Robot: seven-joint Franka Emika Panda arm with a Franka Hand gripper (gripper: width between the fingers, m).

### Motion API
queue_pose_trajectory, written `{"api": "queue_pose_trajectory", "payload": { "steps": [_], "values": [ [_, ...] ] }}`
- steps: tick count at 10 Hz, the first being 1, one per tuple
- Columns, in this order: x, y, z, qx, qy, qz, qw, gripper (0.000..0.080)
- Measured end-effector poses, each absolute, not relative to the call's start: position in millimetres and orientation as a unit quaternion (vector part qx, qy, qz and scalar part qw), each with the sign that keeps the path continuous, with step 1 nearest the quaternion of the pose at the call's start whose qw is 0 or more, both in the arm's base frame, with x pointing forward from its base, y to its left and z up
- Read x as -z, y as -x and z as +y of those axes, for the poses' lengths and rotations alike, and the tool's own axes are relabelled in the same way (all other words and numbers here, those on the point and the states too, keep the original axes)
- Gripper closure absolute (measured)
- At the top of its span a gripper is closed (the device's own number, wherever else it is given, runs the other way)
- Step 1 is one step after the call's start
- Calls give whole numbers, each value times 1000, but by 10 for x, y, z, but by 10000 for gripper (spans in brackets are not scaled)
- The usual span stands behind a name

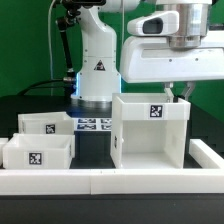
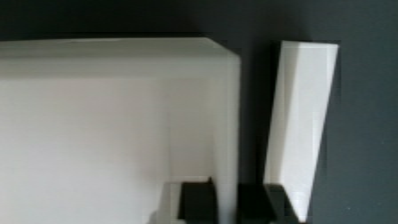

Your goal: Assemble drawer

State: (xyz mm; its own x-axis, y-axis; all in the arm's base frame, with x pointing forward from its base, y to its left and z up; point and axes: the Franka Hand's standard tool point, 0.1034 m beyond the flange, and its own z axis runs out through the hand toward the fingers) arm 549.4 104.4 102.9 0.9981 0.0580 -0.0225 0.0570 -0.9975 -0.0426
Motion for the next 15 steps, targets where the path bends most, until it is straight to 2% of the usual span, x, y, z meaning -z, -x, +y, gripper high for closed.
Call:
{"api": "queue_pose_trajectory", "payload": {
  "steps": [3,6,13,15],
  "values": [
    [-1038,-5734,1040,-6,1000,-9,23,762],
    [-1037,-5730,1048,-5,1000,-5,23,762],
    [-1036,-5815,1058,2,969,244,28,762],
    [-1039,-5838,1057,2,953,300,37,762]
  ]
}}
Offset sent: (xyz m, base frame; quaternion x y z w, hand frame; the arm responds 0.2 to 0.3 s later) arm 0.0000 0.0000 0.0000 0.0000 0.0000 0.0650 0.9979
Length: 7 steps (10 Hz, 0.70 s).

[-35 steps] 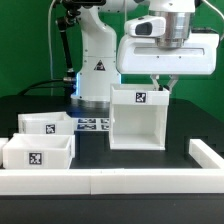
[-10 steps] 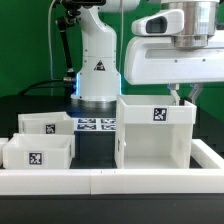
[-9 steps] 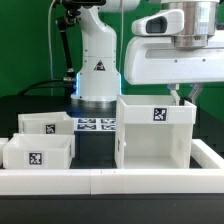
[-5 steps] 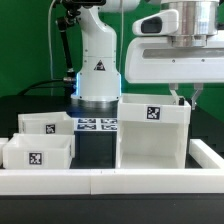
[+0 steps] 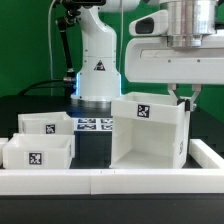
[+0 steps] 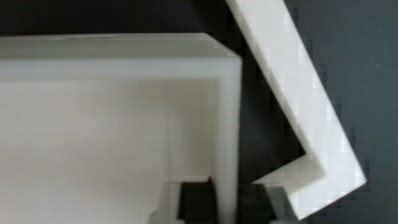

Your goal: Assemble drawer

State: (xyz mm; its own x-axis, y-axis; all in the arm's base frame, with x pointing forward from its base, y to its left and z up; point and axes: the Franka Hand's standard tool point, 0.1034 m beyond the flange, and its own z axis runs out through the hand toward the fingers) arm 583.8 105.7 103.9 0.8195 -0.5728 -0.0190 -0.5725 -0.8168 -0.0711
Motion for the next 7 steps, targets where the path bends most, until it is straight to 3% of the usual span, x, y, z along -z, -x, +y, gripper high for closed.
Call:
{"api": "queue_pose_trajectory", "payload": {
  "steps": [5,7],
  "values": [
    [-1036,-5835,1104,-9,909,413,48,762],
    [-1036,-5917,1001,-14,885,460,65,762]
  ]
}}
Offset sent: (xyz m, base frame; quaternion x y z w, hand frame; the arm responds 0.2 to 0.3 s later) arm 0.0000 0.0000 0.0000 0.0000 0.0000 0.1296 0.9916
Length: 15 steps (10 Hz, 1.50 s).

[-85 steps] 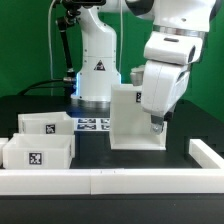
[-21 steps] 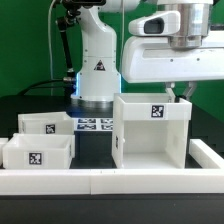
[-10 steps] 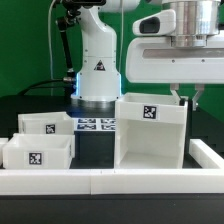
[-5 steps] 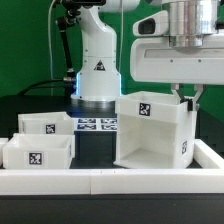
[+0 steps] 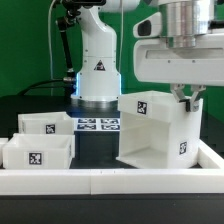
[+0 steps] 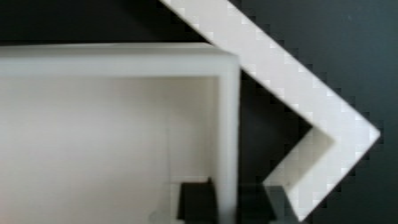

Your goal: Assemble drawer

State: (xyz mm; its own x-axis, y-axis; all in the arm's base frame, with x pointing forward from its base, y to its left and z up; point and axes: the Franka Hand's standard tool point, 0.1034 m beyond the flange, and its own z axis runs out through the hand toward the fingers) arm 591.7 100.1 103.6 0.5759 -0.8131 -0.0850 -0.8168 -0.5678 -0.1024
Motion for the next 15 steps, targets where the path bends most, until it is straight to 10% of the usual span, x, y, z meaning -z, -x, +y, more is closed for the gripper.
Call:
{"api": "queue_pose_trajectory", "payload": {
  "steps": [15],
  "values": [
    [-1041,-6467,976,-41,708,696,113,762]
  ]
}}
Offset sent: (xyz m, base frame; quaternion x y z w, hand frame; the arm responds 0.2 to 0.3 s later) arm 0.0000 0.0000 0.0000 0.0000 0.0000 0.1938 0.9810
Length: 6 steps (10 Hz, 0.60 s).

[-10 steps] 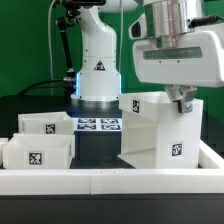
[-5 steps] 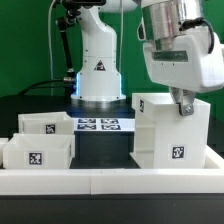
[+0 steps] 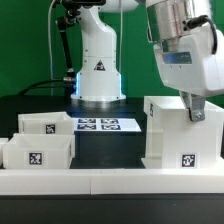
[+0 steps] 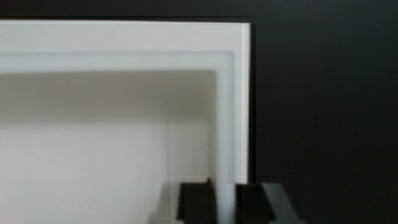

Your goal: Assemble drawer

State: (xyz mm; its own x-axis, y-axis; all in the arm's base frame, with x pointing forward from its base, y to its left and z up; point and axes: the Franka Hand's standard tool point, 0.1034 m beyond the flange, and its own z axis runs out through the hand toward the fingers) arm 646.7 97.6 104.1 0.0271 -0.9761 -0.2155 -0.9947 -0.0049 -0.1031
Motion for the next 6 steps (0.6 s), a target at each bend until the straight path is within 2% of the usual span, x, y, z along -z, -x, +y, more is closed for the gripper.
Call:
{"api": "queue_pose_trajectory", "payload": {
  "steps": [2,3,5,6],
  "values": [
    [-1041,-6466,982,-40,711,693,113,762],
    [-1040,-6464,987,-40,712,692,113,581],
    [-1045,-6461,988,-39,722,681,114,304],
    [-1068,-6457,972,-37,739,663,114,304]
  ]
}}
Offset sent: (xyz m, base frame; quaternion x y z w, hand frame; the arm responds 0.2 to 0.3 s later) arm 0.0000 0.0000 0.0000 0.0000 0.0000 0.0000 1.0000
